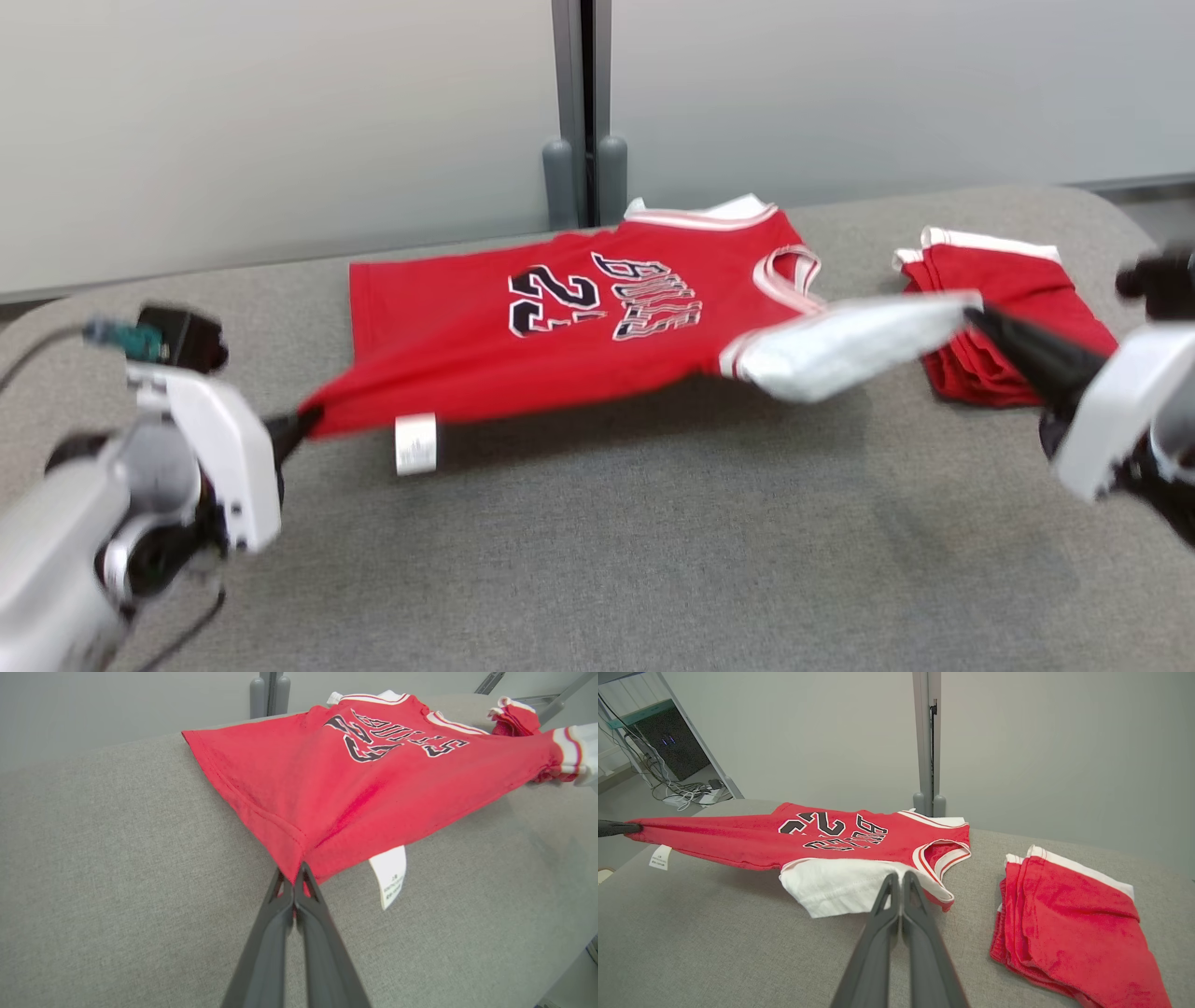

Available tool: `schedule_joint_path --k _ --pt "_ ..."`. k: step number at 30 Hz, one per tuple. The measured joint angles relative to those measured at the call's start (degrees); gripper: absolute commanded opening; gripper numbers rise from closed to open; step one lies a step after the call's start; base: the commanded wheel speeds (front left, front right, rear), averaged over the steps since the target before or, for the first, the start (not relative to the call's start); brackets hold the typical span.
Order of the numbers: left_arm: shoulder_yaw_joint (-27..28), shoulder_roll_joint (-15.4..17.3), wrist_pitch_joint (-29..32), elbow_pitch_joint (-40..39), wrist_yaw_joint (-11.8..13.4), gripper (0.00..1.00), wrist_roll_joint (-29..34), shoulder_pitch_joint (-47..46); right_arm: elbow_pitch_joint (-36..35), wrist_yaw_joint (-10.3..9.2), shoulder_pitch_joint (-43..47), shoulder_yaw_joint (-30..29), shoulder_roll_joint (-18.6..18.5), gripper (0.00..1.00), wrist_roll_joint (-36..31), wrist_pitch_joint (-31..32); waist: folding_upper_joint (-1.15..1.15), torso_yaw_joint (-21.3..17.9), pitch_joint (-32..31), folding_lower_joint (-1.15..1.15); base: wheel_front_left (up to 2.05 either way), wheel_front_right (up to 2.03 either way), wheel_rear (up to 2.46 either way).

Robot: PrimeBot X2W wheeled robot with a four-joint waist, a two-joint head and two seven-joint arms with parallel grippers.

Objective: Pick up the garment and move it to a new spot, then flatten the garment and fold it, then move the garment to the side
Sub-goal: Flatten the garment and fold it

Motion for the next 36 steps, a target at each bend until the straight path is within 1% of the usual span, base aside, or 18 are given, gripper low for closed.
schedule_joint_path --k 2,6,10,13,16,19,21,25,27,32,36 --pt "0.1 2.9 0.7 -6.1 2.6 0.0 -1.6 4.5 -1.8 0.01 4.0 0.2 -1.7 0.0 0.7 0.5 0.0 0.1 -1.1 0.0 0.0 0.0 0.0" --pt "0.4 8.5 0.9 -17.4 7.8 0.0 -3.9 11.9 -6.0 0.0 11.1 -1.2 -5.7 0.0 3.1 0.3 0.0 1.2 -2.1 0.0 0.0 0.0 0.0" --pt "0.4 13.7 1.1 -27.0 12.1 0.0 -5.8 18.3 -10.9 0.01 17.2 -3.4 -10.2 0.0 5.1 0.8 0.0 1.9 -2.4 0.0 0.0 0.0 0.0" --pt "0.3 16.5 1.6 -32.9 14.4 0.0 -7.1 21.5 -14.9 0.01 22.0 -4.9 -14.4 0.0 7.0 1.8 0.0 2.6 -2.3 0.0 0.0 0.0 0.0" --pt "-0.4 19.4 3.0 -37.1 16.0 0.0 -8.1 24.2 -18.7 0.01 26.0 -6.0 -18.7 0.0 8.5 3.4 0.0 3.1 -2.1 0.0 0.0 0.0 0.0" --pt "-0.5 21.1 3.4 -40.0 16.8 0.0 -8.9 25.3 -22.4 0.01 28.6 -7.7 -21.7 0.0 10.3 3.7 0.0 3.4 -1.8 0.0 0.0 0.0 0.0" --pt "-0.2 21.2 3.4 -40.7 17.3 0.0 -9.0 25.3 -23.9 0.01 29.4 -8.9 -22.9 0.0 10.3 3.8 0.0 3.7 -1.5 0.0 0.0 0.0 0.0" --pt "0.0 20.4 5.1 -40.7 17.5 0.0 -8.9 23.3 -25.2 0.01 29.5 -11.3 -22.9 0.0 9.6 5.0 0.0 4.1 -0.3 0.0 0.0 0.0 0.0" --pt "0.1 19.7 7.0 -39.7 16.9 0.0 -9.0 21.3 -25.0 0.01 29.2 -12.6 -21.8 0.0 9.6 6.5 0.0 4.2 0.6 0.0 0.0 0.0 0.0" --pt "0.3 17.0 13.2 -34.1 13.9 0.0 -10.1 14.8 -20.8 0.01 25.6 -15.2 -16.7 0.0 9.7 12.2 0.0 4.5 3.3 0.0 0.0 0.0 0.0" --pt "0.0 13.8 18.5 -28.3 11.8 0.0 -10.5 8.4 -15.7 0.0 21.0 -17.0 -11.3 0.0 8.7 16.4 0.0 4.7 5.7 0.0 0.0 0.0 0.0"
